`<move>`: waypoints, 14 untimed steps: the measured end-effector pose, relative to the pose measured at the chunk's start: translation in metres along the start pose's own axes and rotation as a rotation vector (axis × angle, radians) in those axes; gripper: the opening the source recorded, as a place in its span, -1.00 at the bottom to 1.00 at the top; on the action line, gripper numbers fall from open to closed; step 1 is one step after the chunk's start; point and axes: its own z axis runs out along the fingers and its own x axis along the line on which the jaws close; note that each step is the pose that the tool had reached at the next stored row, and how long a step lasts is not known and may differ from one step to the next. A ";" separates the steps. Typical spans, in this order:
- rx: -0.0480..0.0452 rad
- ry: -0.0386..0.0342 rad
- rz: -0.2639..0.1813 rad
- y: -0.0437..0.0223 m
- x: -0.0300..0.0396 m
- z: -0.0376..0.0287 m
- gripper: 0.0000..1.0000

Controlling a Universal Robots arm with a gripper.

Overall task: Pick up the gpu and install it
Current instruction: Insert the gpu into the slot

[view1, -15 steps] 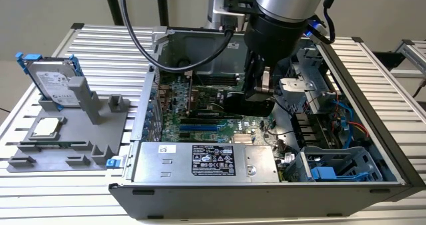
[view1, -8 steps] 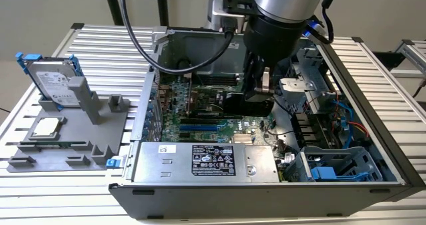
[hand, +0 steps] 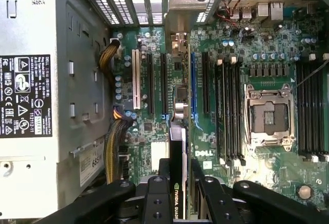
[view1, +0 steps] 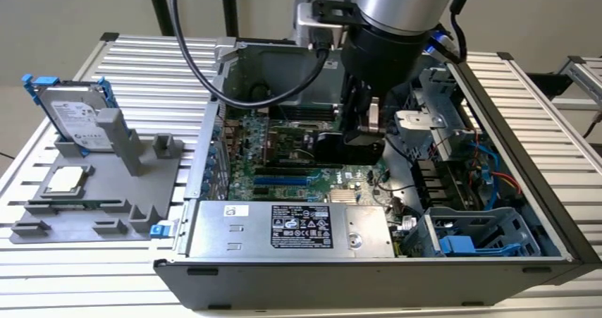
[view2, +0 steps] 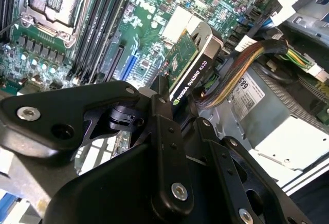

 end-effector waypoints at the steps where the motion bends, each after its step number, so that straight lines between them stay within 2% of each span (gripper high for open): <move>1: 0.0001 0.0002 0.000 0.0004 -0.0004 0.0003 -1.00; 14: 0.0001 0.0001 0.000 0.0014 -0.0026 0.0020 -1.00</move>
